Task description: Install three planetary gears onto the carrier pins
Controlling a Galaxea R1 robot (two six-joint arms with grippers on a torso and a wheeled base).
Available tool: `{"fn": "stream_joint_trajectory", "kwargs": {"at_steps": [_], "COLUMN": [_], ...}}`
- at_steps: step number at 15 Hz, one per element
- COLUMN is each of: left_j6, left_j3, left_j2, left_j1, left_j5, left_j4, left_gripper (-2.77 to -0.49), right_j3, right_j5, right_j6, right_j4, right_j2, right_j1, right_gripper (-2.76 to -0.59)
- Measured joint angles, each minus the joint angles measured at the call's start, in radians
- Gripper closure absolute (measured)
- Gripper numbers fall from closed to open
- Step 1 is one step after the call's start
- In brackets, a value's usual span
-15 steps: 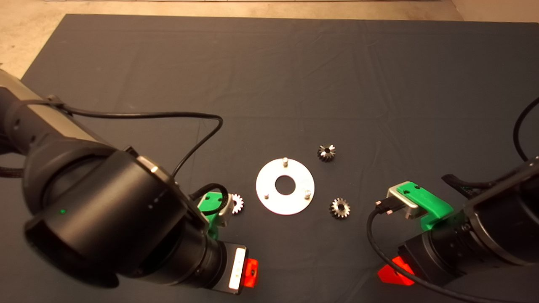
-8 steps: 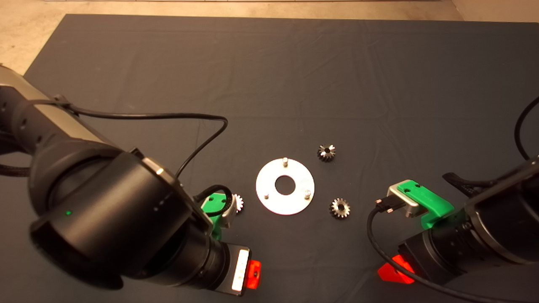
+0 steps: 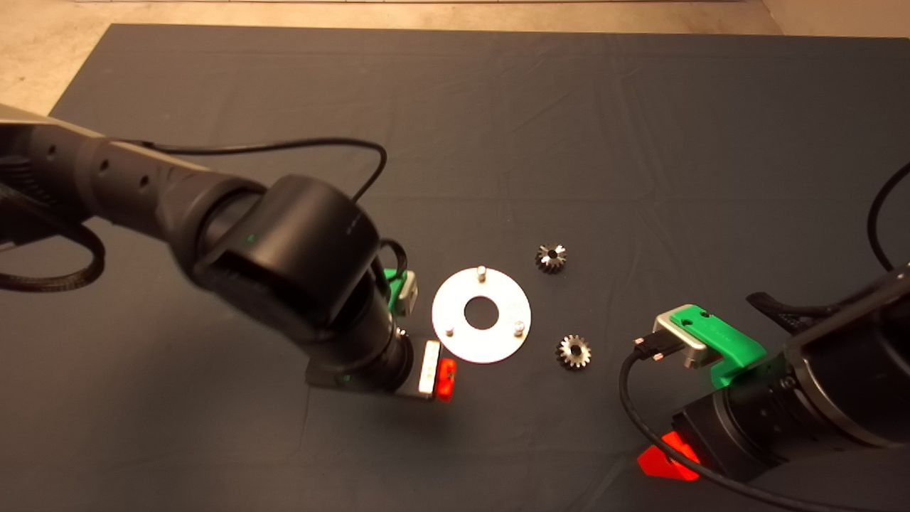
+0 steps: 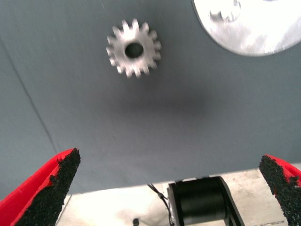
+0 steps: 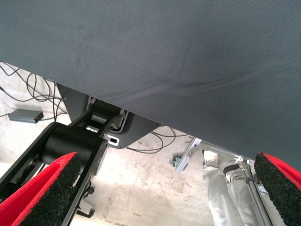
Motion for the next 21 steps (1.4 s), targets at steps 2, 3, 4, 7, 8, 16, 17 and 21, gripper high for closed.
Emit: {"fn": "stream_joint_trajectory", "kwargs": {"at_steps": [2,3,4,7,8,16,17,21], "left_j6": [0.042,0.057,0.064,0.086,0.089,0.113,0.116,0.119], "left_j3": [-0.047,-0.068,-0.081,-0.11,-0.119,-0.152,-0.155,-0.159], "left_j2": [0.0,-0.001,-0.003,-0.003,-0.003,-0.003,-0.005,-0.005], "left_j1": [0.0,0.0,0.001,0.034,0.045,0.087,0.09,0.09], "left_j5": [0.0,0.0,0.0,0.0,0.0,-0.001,-0.001,0.0], "left_j4": [0.009,0.019,0.026,0.048,0.057,0.102,0.103,0.108], "left_gripper": [-2.77,-2.77,-2.77,-2.77,-2.77,-2.77,-2.77,-2.77], "right_j3": [0.001,0.003,0.004,0.004,0.004,0.003,0.003,0.002], "right_j5": [0.0,0.0,0.0,0.0,0.0,0.001,0.001,0.0], "right_j6": [0.0,0.0,0.0,0.0,0.0,-0.009,-0.023,-0.076], "right_j4": [0.0,0.0,0.0,0.0,0.0,0.001,0.001,0.001], "right_j2": [0.0,0.0,0.0,0.0,0.0,-0.055,-0.072,-0.143], "right_j1": [0.0,0.0,0.0,0.0,0.0,0.0,0.0,0.0], "right_gripper": [-2.76,-2.76,-2.76,-2.76,-2.76,-2.76,-2.76,-2.76]}}
